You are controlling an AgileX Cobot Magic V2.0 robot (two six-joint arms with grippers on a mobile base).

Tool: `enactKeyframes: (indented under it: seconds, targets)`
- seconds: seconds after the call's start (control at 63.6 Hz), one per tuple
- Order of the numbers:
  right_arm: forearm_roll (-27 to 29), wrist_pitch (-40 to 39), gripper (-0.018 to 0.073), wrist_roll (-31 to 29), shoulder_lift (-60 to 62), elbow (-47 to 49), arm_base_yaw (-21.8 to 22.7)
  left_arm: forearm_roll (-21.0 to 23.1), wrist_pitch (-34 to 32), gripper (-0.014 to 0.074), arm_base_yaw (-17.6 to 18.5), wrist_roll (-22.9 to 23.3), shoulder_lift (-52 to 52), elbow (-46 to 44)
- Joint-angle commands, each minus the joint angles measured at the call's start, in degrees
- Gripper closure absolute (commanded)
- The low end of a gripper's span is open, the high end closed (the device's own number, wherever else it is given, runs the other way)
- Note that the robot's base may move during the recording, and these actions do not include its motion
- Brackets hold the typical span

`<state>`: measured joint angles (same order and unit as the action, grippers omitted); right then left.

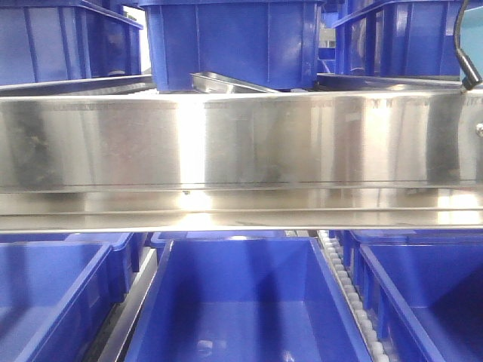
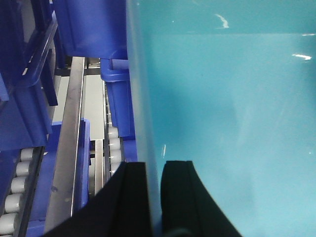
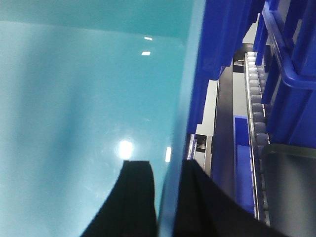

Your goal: Move two blue bins to right shelf middle

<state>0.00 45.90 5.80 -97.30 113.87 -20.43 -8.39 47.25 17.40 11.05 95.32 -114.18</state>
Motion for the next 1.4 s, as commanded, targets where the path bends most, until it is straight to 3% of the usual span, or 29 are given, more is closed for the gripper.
enactKeyframes:
  seconds: [0.0, 1.384]
  targets:
    - [3.77, -4.50, 0.0713, -0.75, 0.69, 0.86, -0.72, 3.50, -3.69, 0.0707, 0.63, -0.27, -0.99, -0.73]
    - [3.77, -4.91, 0.0713, -0.75, 0.59, 0.86, -0.72, 3.50, -3.69, 0.0707, 0.63, -0.27, -0.99, -0.73]
